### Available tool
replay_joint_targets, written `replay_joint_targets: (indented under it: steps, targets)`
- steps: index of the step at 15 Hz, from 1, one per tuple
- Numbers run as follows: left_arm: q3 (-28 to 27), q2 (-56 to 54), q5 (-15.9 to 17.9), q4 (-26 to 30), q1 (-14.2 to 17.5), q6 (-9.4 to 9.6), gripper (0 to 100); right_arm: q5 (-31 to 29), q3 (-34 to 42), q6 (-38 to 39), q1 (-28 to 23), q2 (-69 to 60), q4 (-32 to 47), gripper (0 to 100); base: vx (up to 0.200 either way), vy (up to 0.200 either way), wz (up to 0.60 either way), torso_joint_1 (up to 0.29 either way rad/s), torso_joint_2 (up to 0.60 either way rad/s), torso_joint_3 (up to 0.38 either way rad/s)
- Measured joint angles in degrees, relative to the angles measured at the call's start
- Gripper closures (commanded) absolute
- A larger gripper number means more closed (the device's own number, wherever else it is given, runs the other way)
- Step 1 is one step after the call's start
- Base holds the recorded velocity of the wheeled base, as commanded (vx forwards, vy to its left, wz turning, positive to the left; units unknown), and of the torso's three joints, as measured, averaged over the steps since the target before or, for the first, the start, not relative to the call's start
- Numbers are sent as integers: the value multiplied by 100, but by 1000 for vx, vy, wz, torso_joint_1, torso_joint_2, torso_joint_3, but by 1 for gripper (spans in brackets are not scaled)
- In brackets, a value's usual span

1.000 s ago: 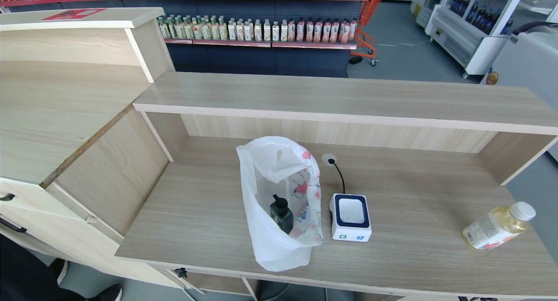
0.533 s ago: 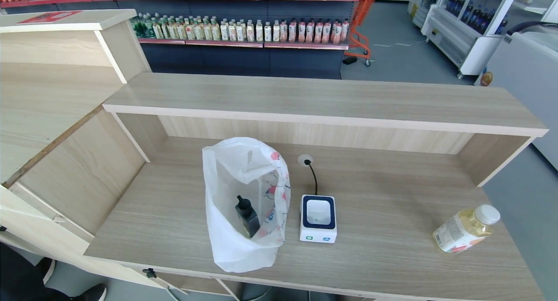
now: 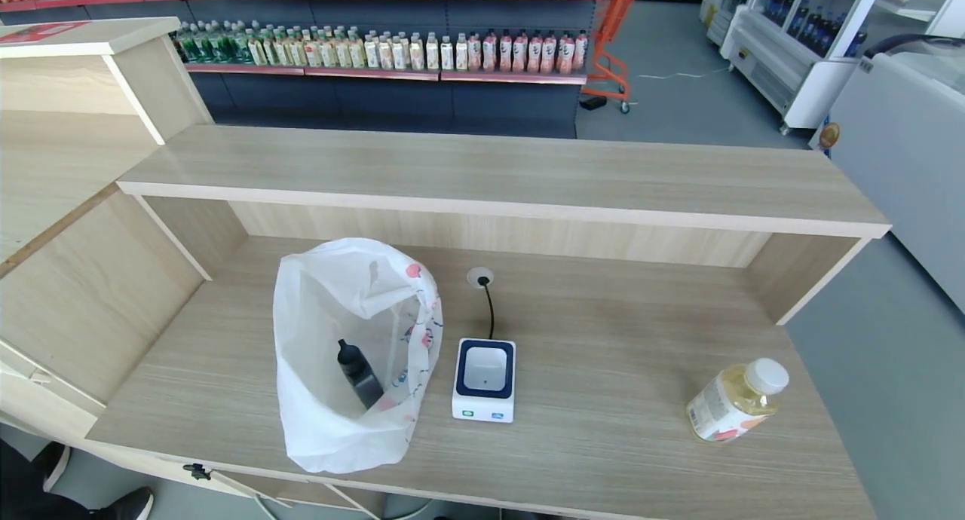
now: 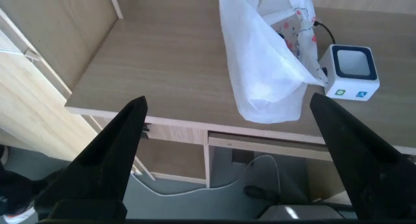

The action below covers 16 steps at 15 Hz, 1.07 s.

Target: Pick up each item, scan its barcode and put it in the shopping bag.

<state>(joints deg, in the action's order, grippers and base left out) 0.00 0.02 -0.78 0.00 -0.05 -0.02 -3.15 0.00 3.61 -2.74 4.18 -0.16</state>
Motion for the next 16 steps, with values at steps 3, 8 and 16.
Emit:
replay_joint_targets:
  steps: [3, 8, 16]
  targets:
    - [0, 0, 2, 0, 0, -16, 0, -2, 0, 24, 7, 4, 0, 0, -67, 0, 0, 6, 2, 1]
    - [0, 0, 2, 0, -9, -16, 0, 55, -542, -93, 107, 240, 339, 0, 0, 0, 0, 0, 0, 0]
    - [0, 0, 2, 0, -6, -13, 0, -416, -3073, -347, -229, 5645, 447, 0, 0, 0, 0, 0, 0, 0]
